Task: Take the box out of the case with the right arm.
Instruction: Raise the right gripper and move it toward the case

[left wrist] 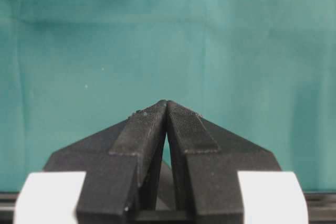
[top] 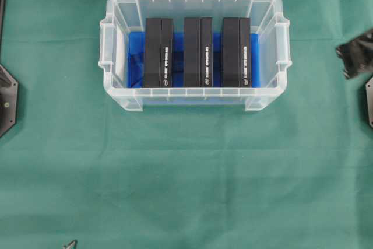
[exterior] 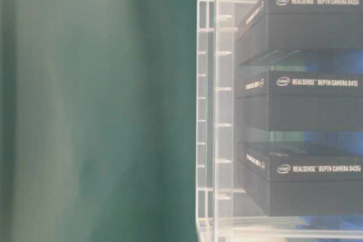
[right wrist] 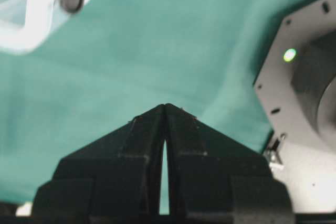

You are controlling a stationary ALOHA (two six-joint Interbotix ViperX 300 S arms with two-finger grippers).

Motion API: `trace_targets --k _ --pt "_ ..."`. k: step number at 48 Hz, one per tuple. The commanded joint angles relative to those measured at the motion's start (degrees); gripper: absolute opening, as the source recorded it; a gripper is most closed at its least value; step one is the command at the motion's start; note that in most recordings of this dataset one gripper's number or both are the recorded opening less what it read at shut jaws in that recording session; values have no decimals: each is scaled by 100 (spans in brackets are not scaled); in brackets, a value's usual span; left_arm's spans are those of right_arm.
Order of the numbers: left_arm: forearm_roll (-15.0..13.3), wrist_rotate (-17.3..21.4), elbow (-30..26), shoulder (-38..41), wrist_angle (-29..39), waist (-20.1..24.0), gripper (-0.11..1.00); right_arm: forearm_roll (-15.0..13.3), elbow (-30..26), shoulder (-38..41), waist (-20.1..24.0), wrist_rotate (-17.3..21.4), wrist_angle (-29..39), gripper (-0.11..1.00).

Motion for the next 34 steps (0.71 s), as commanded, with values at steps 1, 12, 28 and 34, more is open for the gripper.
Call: trace_targets --k 1,12,28,34 --pt "0 -9 -149 9 -18 -18 2 -88 -158 44 -308 -167 18 3" --pt "0 -9 -149 35 0 -18 2 -88 -185 105 -1090 -545 -387 3" --pt "0 -9 -149 97 105 -18 2 0 -167 308 -1125 -571 -914 3" --pt "0 -9 -149 105 132 -18 2 0 -141 281 -1134 -563 -914 3"
